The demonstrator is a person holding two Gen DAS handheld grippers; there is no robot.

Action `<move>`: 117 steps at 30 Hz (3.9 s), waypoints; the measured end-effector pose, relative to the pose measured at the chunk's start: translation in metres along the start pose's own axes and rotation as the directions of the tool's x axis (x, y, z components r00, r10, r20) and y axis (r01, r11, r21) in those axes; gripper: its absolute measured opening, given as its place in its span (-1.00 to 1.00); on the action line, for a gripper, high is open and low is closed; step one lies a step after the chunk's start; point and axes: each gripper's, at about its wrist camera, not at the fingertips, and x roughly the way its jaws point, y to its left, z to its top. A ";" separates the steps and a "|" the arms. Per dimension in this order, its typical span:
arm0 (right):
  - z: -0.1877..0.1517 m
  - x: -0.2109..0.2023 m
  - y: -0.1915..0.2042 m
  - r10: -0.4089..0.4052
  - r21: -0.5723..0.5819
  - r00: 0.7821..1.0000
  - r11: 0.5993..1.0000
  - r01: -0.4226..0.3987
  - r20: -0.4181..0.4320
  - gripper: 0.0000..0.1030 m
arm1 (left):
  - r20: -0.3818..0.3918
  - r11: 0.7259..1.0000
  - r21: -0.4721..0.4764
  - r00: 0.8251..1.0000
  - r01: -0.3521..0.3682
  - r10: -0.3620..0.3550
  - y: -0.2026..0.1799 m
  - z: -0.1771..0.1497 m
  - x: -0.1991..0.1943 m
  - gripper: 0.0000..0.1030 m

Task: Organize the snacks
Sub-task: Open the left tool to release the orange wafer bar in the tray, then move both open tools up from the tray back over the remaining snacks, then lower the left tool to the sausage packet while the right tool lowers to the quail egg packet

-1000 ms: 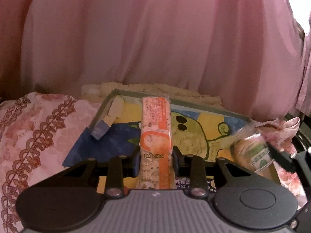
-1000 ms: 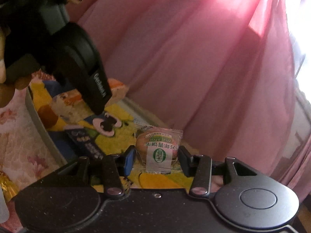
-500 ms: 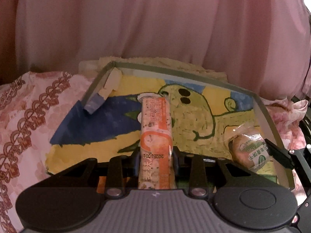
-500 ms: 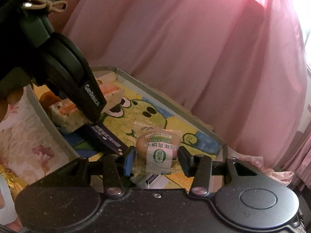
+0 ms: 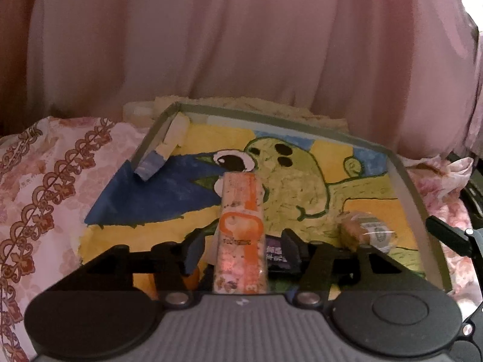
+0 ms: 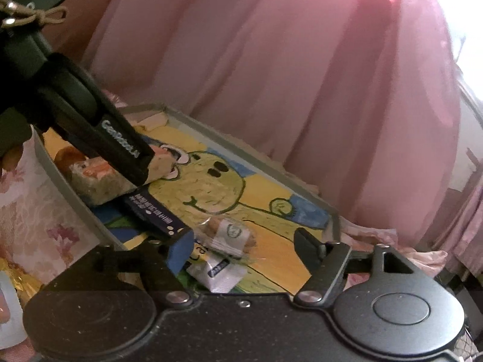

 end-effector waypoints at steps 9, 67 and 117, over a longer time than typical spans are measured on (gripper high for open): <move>0.010 -0.036 -0.015 -0.059 0.076 0.997 0.996 0.055 0.048 0.69 | 0.080 0.999 0.007 0.996 0.032 -0.032 -0.004 -0.001 -0.035 0.59; 0.073 -0.336 -0.043 0.176 0.485 0.965 0.872 -0.063 -0.193 0.99 | 0.022 0.937 0.292 0.978 0.192 -0.207 0.003 -0.028 -0.315 0.99; -0.108 -0.067 0.012 0.402 0.471 0.618 0.880 -0.057 -0.676 0.68 | -0.257 0.873 0.409 0.951 0.266 -0.169 0.020 -0.156 -0.064 0.88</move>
